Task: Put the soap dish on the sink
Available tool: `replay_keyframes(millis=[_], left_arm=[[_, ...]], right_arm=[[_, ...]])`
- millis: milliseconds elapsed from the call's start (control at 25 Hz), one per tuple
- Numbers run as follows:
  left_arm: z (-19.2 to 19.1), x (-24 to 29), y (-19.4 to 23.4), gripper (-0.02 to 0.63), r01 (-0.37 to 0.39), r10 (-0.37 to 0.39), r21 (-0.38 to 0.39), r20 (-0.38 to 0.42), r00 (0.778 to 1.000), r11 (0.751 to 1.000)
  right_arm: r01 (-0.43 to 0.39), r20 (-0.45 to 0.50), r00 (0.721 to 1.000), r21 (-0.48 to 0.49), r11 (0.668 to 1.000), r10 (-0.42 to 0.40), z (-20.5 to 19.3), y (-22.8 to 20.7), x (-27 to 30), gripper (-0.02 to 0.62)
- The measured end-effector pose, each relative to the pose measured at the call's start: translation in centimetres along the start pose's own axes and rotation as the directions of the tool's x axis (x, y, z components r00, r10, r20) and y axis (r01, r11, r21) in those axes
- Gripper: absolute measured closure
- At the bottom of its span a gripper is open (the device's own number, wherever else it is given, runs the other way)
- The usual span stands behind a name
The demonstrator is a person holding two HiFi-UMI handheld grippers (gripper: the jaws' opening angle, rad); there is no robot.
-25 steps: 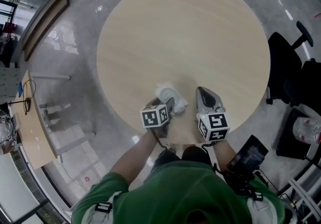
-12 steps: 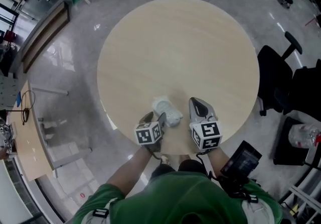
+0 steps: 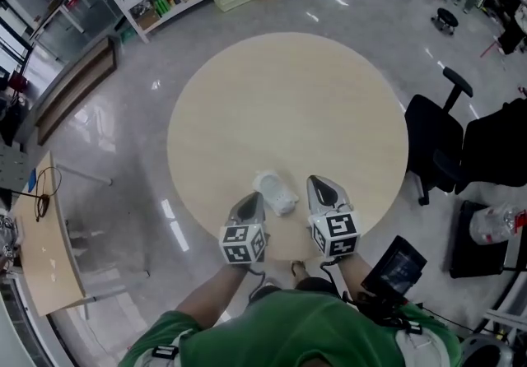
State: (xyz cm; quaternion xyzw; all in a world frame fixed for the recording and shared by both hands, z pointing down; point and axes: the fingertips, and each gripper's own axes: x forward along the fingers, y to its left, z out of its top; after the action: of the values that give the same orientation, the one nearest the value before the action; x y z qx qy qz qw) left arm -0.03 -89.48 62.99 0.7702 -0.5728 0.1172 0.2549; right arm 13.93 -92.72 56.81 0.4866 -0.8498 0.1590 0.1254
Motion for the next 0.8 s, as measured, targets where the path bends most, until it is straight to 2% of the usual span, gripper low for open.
replay_keyframes(millis=[280,800], left_arm=[[4.4,-5.1,-3.3,0.598,0.097,-0.103,0.046,0.153,0.983,0.994],[5.7,-14.1,-4.3,0.600,0.145,-0.161,0.078,0.259,0.952,0.986]], right_arm=[[0.018,0.087,0.996,-0.053,0.998,-0.013,2.6,3.2,-3.8,0.594],[0.030,0.166,0.986,-0.078,0.996,-0.017,4.4,10.6,-10.3,0.594]])
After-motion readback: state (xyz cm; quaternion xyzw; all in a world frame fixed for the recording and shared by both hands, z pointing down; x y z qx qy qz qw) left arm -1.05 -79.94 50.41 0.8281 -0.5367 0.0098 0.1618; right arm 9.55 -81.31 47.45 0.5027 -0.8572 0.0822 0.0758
